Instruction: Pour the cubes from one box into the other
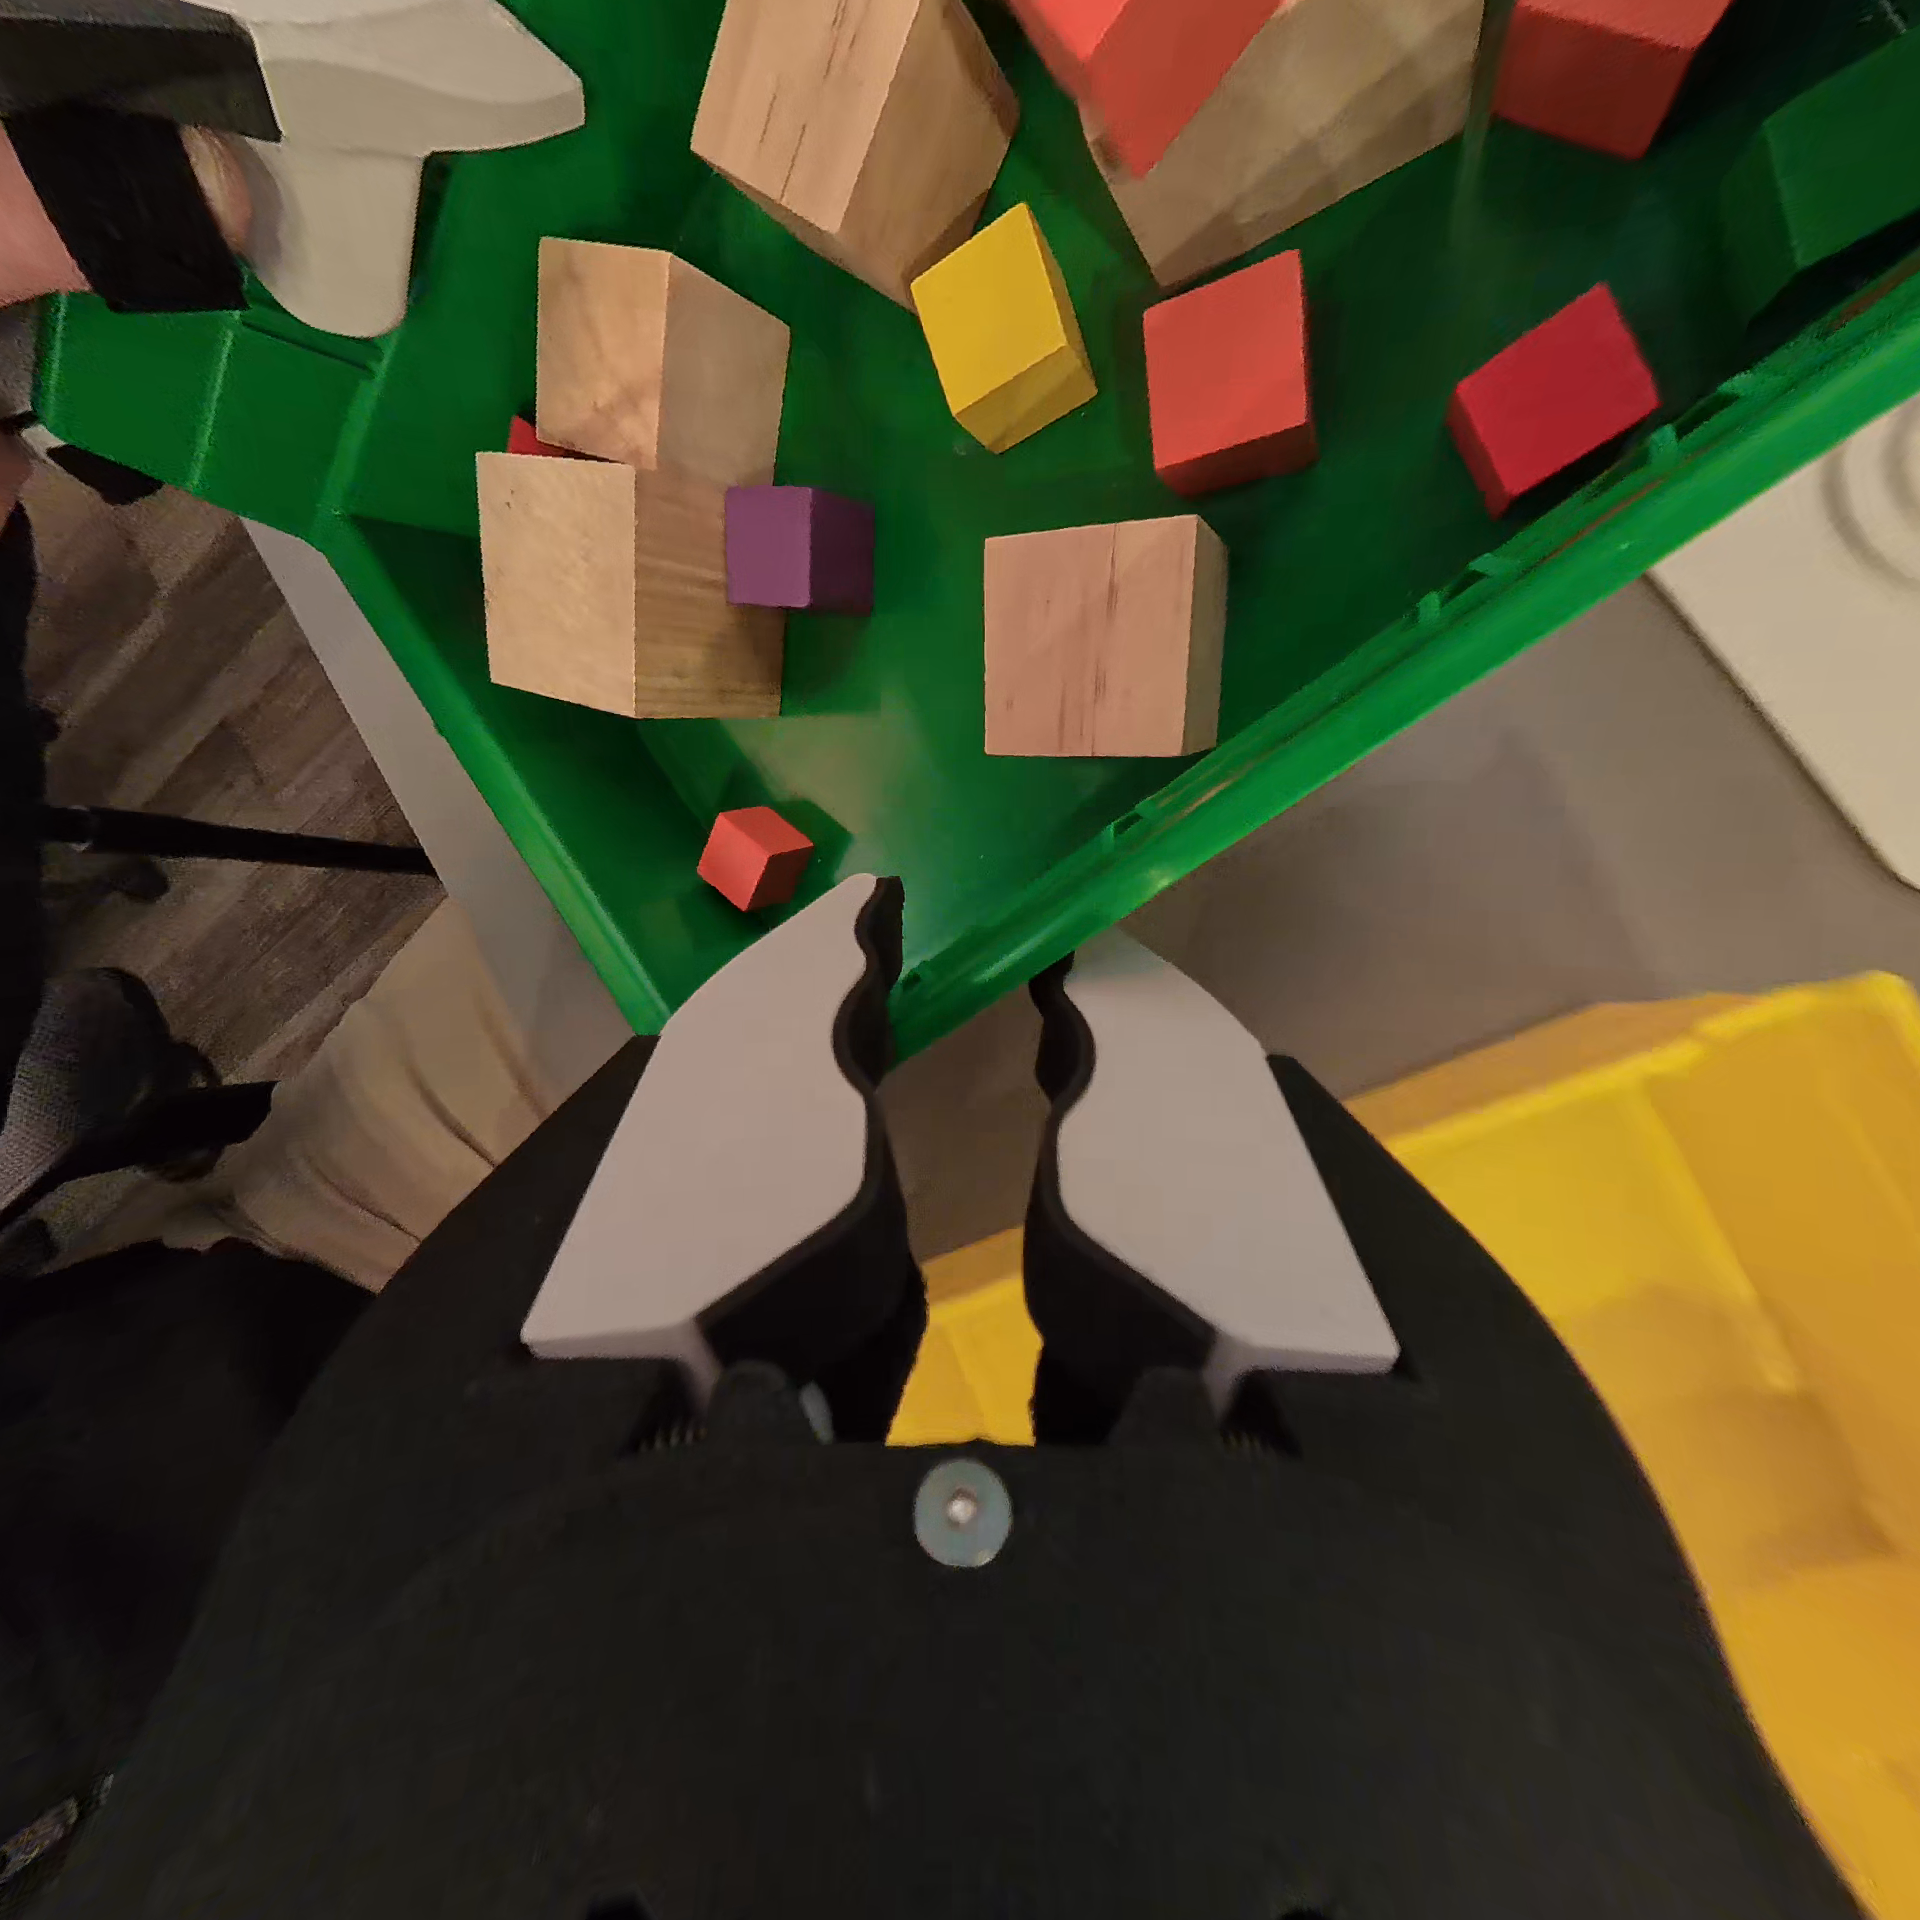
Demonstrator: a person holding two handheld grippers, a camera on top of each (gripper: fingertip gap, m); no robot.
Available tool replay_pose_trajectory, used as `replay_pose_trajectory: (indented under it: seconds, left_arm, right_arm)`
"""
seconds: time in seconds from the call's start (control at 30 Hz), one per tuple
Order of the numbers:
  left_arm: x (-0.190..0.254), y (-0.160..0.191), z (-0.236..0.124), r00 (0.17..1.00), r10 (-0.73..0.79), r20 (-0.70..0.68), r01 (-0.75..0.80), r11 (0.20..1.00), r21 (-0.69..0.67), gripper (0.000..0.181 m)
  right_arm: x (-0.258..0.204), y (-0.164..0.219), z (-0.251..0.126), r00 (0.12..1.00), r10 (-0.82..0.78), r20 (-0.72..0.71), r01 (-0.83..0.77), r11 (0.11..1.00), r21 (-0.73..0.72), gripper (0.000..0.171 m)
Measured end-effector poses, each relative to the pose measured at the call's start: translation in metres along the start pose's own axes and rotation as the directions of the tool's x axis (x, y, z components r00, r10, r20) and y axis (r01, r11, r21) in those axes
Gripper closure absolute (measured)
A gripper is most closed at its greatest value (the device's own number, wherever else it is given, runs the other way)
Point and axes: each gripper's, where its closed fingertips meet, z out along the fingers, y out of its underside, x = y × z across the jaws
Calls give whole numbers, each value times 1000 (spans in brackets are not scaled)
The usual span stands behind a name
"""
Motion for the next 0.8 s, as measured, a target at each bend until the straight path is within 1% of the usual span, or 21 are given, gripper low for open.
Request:
replay_pose_trajectory:
  seconds: [0.03, 0.17, 0.3, 0.47, 0.67, 0.8]
  left_arm:
    - [9, -11, 1, 1000, 10, -5, -10, 1000, 7, 169]
    - [51, -54, 11, 998, 51, -46, -49, 998, 33, 169]
    - [102, -94, 26, 992, 113, -60, -108, 992, 71, 169]
    - [164, -135, 54, 983, 161, -84, -149, 979, 137, 171]
    - [221, -166, 84, 970, 239, -52, -215, 936, 279, 171]
    - [243, -173, 95, 956, 293, -21, -267, 896, 353, 170]
  right_arm:
    - [7, -1, -12, 1000, 6, -10, -6, 1000, 12, 153]
    - [37, 3, -59, 998, 32, -59, -29, 998, 51, 153]
    - [75, 15, -106, 989, 79, -128, -67, 994, 91, 154]
    - [127, 37, -152, 964, 139, -227, -106, 983, 153, 155]
    - [179, 61, -184, 922, 202, -331, -119, 960, 253, 159]
    - [200, 73, -187, 903, 222, -368, -106, 944, 311, 160]
